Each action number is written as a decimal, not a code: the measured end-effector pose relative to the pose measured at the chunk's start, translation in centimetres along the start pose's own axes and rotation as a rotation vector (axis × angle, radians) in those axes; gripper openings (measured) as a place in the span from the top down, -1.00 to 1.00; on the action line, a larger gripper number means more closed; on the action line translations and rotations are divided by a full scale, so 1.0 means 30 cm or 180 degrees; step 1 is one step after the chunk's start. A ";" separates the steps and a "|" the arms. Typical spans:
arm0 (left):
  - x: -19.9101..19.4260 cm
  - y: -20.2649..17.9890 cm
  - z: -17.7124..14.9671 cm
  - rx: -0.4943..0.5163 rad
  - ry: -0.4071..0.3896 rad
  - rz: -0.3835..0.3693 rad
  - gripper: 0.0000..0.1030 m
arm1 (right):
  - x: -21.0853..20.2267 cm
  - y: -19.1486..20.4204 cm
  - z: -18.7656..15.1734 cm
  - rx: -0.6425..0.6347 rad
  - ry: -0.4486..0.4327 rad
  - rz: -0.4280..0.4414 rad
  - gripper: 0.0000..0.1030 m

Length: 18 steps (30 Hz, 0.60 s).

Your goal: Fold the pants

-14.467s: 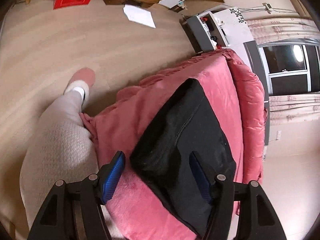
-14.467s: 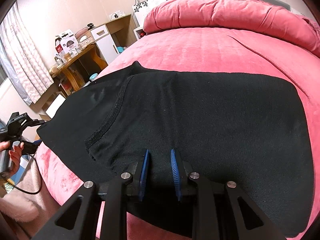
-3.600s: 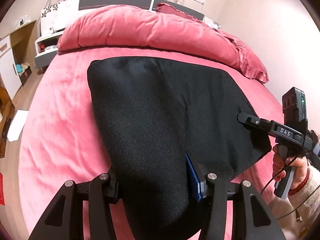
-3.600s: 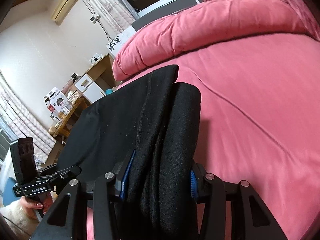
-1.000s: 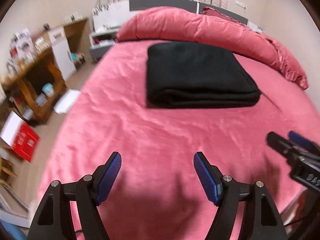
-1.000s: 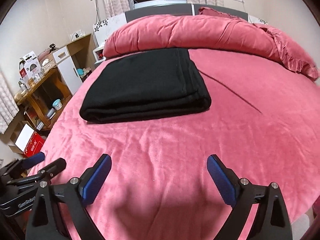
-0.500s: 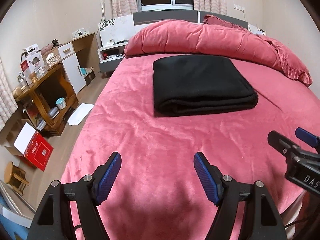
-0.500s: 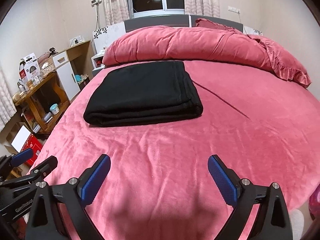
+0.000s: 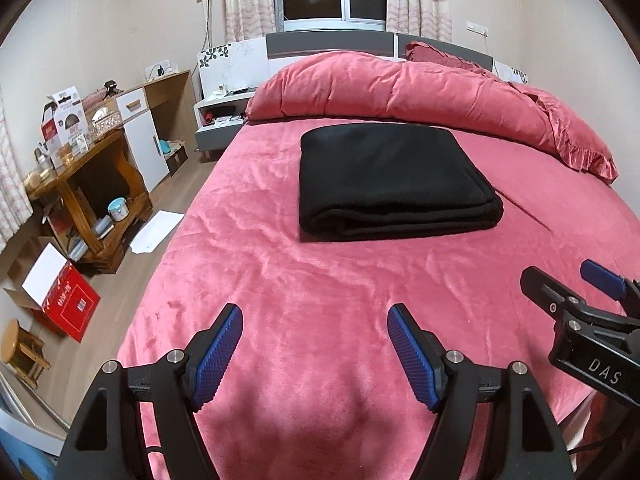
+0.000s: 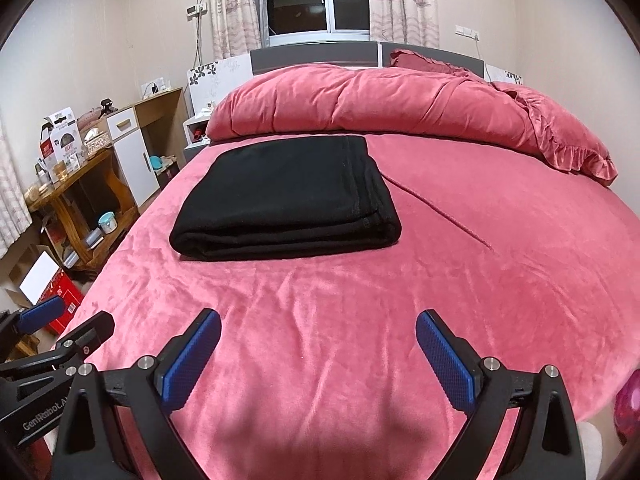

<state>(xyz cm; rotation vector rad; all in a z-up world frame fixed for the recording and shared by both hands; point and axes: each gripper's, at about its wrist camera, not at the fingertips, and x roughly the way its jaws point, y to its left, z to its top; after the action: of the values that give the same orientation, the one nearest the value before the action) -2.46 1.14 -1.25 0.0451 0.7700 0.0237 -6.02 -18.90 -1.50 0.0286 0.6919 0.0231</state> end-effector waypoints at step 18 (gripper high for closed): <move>0.009 0.012 0.000 -0.0039 0.0056 -0.0026 -0.47 | 0.007 -0.002 -0.003 0.0005 0.0040 0.0028 -0.91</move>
<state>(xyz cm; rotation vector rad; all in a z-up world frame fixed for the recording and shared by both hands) -2.26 1.51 -1.42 0.0302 0.7876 0.0209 -5.92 -18.95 -1.71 0.0330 0.7043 0.0310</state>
